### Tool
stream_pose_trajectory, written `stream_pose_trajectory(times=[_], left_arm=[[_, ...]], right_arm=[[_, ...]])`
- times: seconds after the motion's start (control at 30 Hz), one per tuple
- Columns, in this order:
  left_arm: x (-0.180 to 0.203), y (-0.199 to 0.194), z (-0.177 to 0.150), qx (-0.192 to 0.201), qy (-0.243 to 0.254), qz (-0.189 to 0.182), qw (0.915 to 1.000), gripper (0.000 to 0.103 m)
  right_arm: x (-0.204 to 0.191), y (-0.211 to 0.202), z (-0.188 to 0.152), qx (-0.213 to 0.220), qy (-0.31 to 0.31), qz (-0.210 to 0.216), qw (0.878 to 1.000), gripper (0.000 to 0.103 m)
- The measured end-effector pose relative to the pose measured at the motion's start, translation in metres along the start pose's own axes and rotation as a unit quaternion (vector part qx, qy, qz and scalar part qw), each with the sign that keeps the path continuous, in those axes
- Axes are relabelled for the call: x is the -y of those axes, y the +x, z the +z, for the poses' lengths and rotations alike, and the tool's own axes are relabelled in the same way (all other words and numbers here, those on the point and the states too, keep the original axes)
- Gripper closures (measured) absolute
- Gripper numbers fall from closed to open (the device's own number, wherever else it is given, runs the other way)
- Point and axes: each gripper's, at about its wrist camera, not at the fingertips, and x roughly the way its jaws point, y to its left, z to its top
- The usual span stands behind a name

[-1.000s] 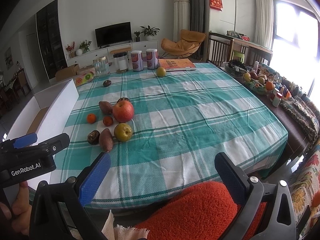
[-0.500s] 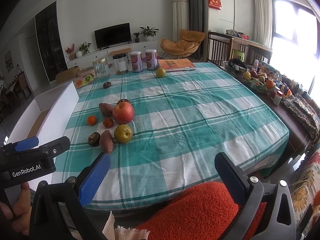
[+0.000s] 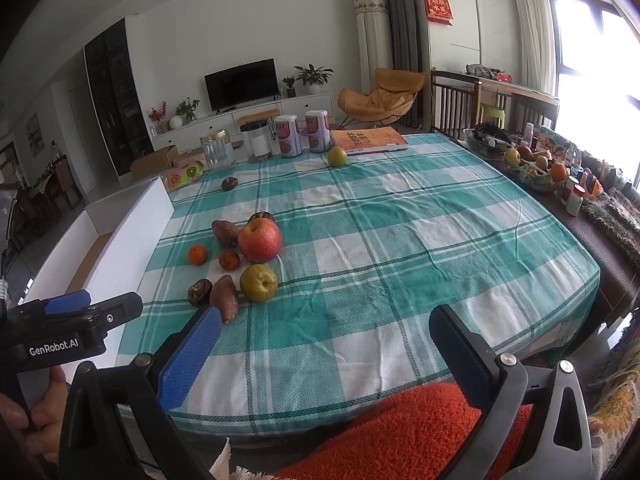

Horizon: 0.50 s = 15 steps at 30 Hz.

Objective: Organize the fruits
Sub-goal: 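Grasp the dark shriveled fruit with the left tool while the right tool grasps a sweet potato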

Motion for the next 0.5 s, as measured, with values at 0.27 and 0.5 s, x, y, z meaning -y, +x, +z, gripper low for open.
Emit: stream_pose_trajectory(times=[0.27, 0.5], left_arm=[[-0.003, 0.024, -0.023, -0.040, 0.028, -0.032, 0.9983, 0.001], [-0.020, 0.092, -0.018, -0.084, -0.008, -0.011, 0.9963, 0.002]], right_arm=[[0.047, 0.022, -0.008, 0.013, 0.087, -0.023, 0.996, 0.000], [0.041, 0.038, -0.028, -0.016, 0.098, 0.007, 0.995, 0.000]])
